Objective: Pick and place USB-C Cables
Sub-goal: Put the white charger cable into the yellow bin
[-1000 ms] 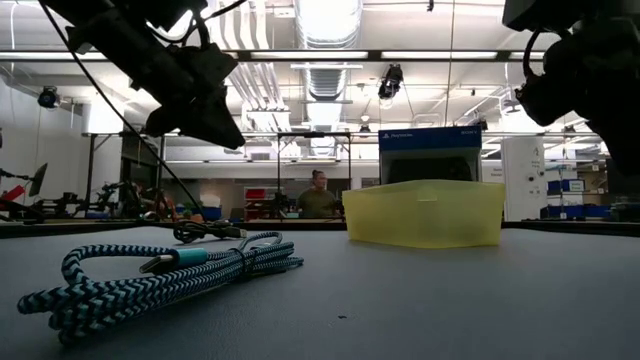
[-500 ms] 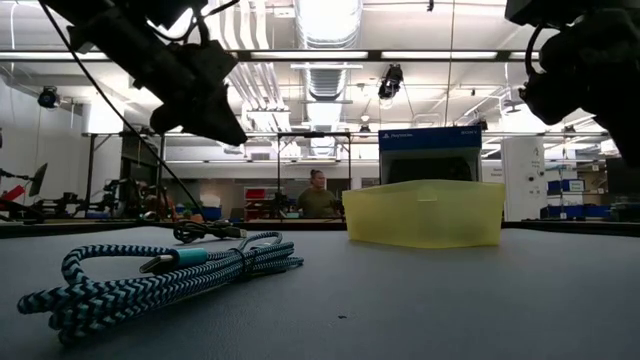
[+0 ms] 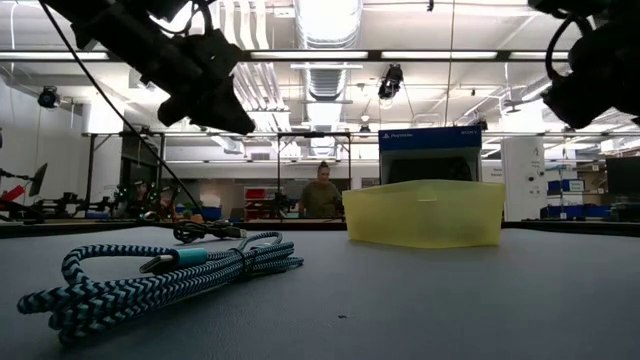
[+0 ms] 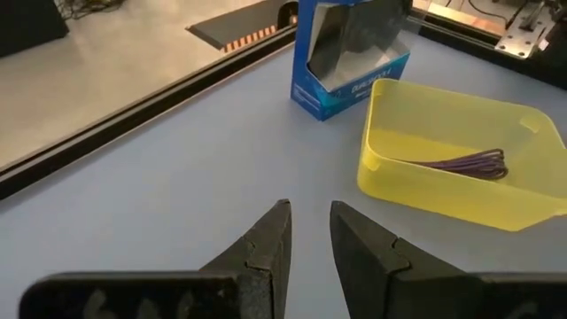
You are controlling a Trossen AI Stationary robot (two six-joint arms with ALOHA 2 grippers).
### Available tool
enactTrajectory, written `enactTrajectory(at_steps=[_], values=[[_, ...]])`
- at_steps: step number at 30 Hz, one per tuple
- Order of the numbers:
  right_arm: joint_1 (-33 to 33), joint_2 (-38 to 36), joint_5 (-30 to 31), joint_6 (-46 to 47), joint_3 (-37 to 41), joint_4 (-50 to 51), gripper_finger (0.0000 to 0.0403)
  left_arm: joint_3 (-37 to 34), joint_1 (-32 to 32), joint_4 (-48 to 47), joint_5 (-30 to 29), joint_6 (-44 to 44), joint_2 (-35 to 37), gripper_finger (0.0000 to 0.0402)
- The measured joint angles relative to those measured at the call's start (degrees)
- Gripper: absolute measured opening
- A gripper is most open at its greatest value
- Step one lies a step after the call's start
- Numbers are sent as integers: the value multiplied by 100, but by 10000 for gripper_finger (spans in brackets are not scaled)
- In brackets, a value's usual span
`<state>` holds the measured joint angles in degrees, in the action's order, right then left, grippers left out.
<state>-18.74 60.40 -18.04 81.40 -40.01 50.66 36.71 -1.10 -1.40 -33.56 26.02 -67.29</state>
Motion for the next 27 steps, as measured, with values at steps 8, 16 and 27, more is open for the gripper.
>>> enactTrajectory(at_steps=[8, 16, 27], values=[[-399, 288, 177, 651, 2, 1, 159, 2, 2, 1, -144, 2, 0, 66], [-717, 862, 354, 1069, 2, 1, 229, -15, 2, 4, -148, -261, 0, 66], [-741, 1733, 623, 915, 2, -69, 213, 479, 2, 247, -430, -1872, 204, 66]])
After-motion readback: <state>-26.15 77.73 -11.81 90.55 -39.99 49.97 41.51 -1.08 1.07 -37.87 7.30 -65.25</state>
